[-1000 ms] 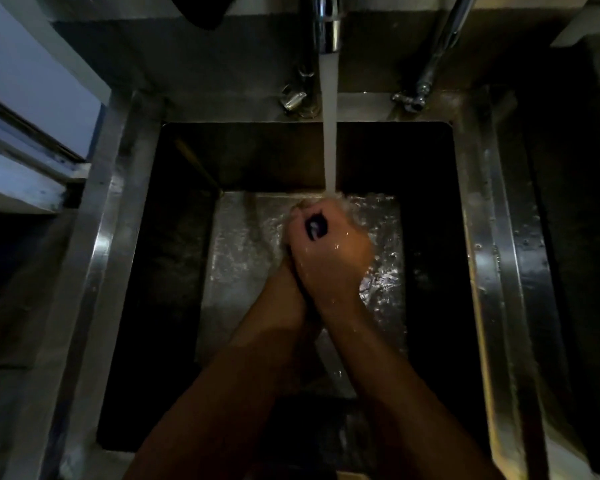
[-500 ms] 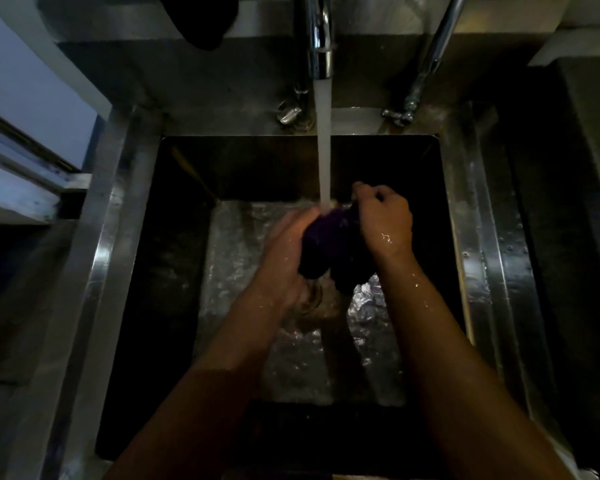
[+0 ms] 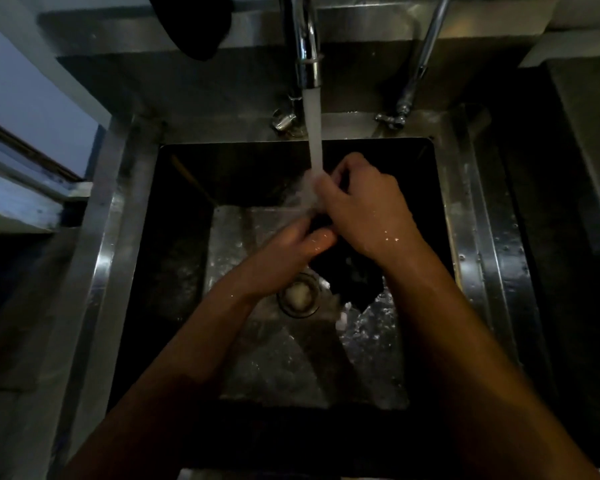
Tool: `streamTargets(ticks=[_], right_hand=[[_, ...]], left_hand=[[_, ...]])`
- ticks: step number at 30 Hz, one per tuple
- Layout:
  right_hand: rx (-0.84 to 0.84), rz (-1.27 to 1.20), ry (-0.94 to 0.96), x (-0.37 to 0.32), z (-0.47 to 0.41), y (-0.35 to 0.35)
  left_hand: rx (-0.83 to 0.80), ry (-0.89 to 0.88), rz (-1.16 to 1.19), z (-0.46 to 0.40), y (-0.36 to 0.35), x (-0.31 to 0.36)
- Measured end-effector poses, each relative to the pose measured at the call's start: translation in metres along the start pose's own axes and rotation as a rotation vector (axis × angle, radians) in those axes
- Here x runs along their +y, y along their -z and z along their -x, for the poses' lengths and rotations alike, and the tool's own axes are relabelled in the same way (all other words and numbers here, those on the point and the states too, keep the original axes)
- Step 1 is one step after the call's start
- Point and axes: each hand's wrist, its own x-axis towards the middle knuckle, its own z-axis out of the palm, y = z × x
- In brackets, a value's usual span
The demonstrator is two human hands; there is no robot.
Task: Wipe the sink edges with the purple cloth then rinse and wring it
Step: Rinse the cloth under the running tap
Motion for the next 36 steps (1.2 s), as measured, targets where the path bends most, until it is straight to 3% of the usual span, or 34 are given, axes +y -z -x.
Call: streamTargets(ticks=[4,8,11,13,17,20,24,28,30,32,33,35,36], right_hand=[[0.025,-0.102,-0.126,0.014,0.008,-0.003],[0.009,-0.195,-0.18,0.029,0.012,-0.003],[-0.137,-0.61,-0.215,0.037,0.016,-0.004],[-0.187,-0.722,-0.198,0.049,0.022,-0.012],[-0.271,-0.63,-0.274,0.078,0.042,-0.038],[-0.137,-0.712,-0.368,0.083,0.042,-0.043],[0.069,-1.035,-0.361,0.061,0.022,-0.032],[0.074,-1.356,-0.352,0.023,0.007,-0.015],[0.062,-1.468,-0.333,0.013,0.005,-0.016],[0.044,-1.546,-0.355,0.007,0.005,-0.024],[0.005,-1.579,-0.369,0.005,0.006,-0.029],[-0.037,-1.658,-0.381,0.003,0.01,-0.04],[-0.032,-1.689,-0.397,0.005,0.013,-0.045]], left_hand=[[0.013,0.001,-0.226,-0.007,-0.004,0.003],[0.132,-0.149,-0.391,-0.014,-0.002,0.007],[0.249,-0.215,-0.24,-0.011,-0.007,0.015],[0.334,-0.204,-0.012,-0.007,-0.004,0.022],[0.413,-0.189,0.352,-0.002,0.013,0.025],[0.475,-0.172,0.246,0.0,0.028,0.012],[0.559,-0.044,0.103,0.008,0.025,-0.02],[0.603,0.096,0.004,0.006,0.003,-0.056],[0.735,0.178,-0.05,0.008,-0.007,-0.068],[0.982,0.298,-0.056,0.012,-0.018,-0.082],[1.003,0.388,0.013,0.014,-0.023,-0.091],[0.68,0.526,0.416,0.013,-0.036,-0.099],[0.481,0.507,0.636,0.012,-0.042,-0.102]])
